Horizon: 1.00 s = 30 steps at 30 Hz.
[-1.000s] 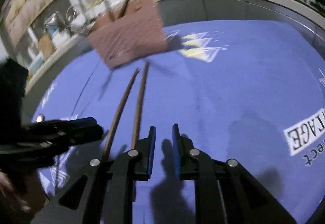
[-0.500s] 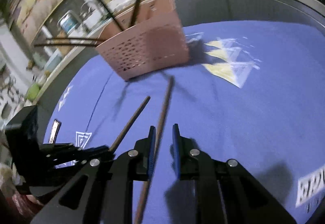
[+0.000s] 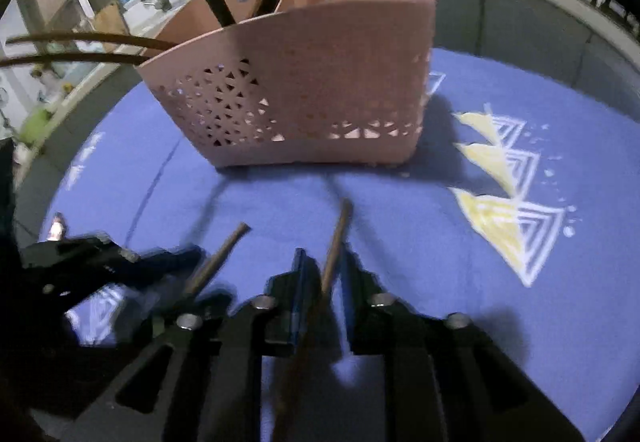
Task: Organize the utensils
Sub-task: 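Grasp a brown chopstick with the left tool while the right tool grasps the other, then lift both held chopsticks upright over the pink holder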
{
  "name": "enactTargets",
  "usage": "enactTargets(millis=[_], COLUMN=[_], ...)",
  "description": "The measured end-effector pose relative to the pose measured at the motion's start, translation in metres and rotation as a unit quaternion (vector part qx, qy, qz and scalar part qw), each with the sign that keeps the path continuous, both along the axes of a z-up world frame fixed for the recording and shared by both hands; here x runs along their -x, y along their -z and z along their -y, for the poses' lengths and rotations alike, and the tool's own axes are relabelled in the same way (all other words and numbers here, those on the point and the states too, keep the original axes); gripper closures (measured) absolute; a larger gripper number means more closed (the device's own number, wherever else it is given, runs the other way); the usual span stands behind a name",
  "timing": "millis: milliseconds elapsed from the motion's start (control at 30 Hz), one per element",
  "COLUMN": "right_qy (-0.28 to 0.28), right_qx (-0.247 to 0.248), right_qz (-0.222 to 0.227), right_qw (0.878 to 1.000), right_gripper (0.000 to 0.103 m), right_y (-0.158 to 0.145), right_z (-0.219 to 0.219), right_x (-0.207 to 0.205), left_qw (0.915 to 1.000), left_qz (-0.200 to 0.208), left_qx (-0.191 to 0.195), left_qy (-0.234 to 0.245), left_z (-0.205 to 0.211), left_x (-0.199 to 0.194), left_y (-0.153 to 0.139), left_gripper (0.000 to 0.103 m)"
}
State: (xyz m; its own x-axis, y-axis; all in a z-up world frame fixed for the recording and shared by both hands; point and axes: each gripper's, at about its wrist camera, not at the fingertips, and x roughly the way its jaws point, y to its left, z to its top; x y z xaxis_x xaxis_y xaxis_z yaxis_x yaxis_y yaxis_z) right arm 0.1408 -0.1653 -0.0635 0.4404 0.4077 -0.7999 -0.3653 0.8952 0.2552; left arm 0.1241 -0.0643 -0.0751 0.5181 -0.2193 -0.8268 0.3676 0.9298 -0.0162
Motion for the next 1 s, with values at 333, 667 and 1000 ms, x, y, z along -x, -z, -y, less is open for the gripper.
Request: enactTargets(millis=[333,667,1000], right_qy=[-0.035,-0.011,0.079], right_qx=[-0.134,-0.198,-0.210], right_qz=[0.079,0.231,0.354], right_qw=[0.987,0.952,0.908], right_gripper=[0.098,0.098,0.098], right_y=[-0.067,-0.162,-0.252], right_z=[0.024,0.037,0.034], right_x=[0.076,0.106,0.058], left_qw=[0.9864,0.9577,0.9215], left_qz=[0.072,0.203,0.334], left_qx=[0.147,0.201,0.190], left_qy=[-0.010,-0.033,-0.055], left_z=[-0.073,-0.135,-0.181], left_x=[0.070,0.128,0.107], left_y=[-0.062,-0.157,-0.268], left_gripper=[0.099,0.098,0.098])
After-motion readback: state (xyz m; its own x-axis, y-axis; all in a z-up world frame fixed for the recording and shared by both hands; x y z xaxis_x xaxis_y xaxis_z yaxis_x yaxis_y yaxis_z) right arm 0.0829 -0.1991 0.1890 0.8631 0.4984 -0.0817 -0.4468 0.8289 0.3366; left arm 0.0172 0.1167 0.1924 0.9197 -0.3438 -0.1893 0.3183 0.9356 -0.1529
